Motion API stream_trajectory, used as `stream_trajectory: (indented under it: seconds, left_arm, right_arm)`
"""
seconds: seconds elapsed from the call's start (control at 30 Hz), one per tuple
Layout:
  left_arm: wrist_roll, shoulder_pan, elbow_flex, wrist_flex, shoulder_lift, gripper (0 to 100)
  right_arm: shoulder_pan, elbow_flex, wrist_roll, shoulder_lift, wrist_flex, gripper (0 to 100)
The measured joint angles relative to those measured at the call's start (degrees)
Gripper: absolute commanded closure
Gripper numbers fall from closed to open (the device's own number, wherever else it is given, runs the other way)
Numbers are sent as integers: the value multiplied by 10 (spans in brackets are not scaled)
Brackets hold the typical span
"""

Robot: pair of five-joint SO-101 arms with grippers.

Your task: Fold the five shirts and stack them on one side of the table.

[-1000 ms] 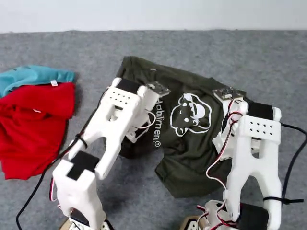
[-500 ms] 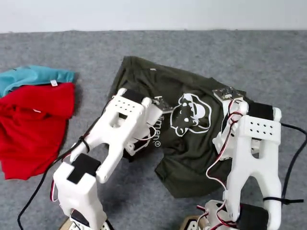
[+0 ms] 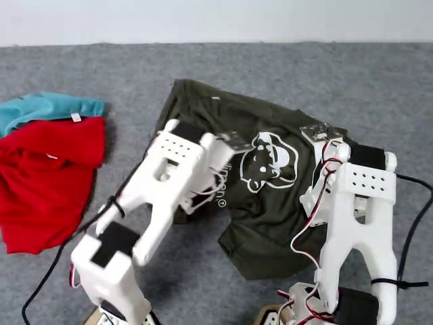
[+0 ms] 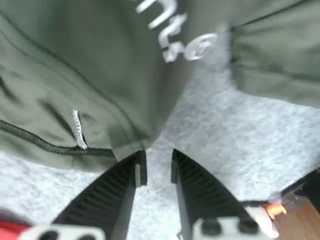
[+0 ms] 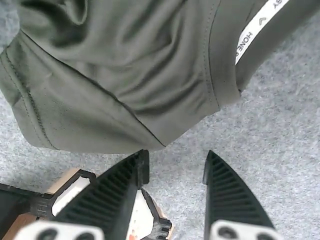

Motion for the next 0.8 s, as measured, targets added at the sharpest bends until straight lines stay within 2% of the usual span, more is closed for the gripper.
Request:
stream_trajectory:
  seconds: [0.1,0.23,0.37,0.57,0.8]
  left_arm:
    - [0,34,0,0,-23,904]
    - [-8,37,7,-19,-24,904]
    - [-55,7,14,-41,12,906]
    - [-66,-64,14,-77,83,906]
    - [-66,-71,14,-78,133,906]
  right_arm:
    - [0,0,0,0,0,811]
    - [0,0,0,0,0,811]
    - [0,0,0,0,0,811]
    - [0,0,0,0,0,811]
    - [0,0,0,0,0,811]
